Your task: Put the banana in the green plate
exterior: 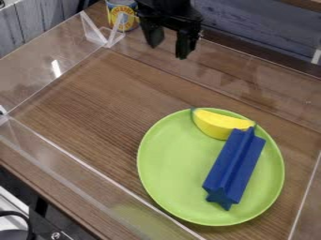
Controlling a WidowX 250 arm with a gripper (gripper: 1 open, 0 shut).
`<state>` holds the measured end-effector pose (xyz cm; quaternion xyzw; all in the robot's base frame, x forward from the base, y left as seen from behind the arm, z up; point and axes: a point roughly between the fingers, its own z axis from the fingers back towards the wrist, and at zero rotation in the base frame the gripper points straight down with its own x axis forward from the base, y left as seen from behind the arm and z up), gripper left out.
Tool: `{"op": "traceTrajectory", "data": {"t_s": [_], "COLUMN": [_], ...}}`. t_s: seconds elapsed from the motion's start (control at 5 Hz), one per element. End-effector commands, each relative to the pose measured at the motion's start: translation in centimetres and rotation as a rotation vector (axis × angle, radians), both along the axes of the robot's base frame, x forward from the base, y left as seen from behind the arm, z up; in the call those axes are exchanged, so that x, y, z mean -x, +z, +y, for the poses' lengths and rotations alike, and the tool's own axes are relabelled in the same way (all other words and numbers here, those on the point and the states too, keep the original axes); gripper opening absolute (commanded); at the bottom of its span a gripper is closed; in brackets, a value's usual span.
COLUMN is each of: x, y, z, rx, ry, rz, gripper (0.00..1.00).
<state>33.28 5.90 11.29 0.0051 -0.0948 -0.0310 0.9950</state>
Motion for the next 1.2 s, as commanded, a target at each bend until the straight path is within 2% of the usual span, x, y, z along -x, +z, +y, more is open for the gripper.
{"op": "traceTrajectory", "data": {"t_s": [0.0,1.0], "x": [-0.50,-0.08], "y": [1.73,1.91], "z": [0.13,0.46], "rx": [-0.009,-0.010], "ry": [-0.002,-0.005], "rz": [-0.059,-0.063], "gripper": [1.00,1.00]}}
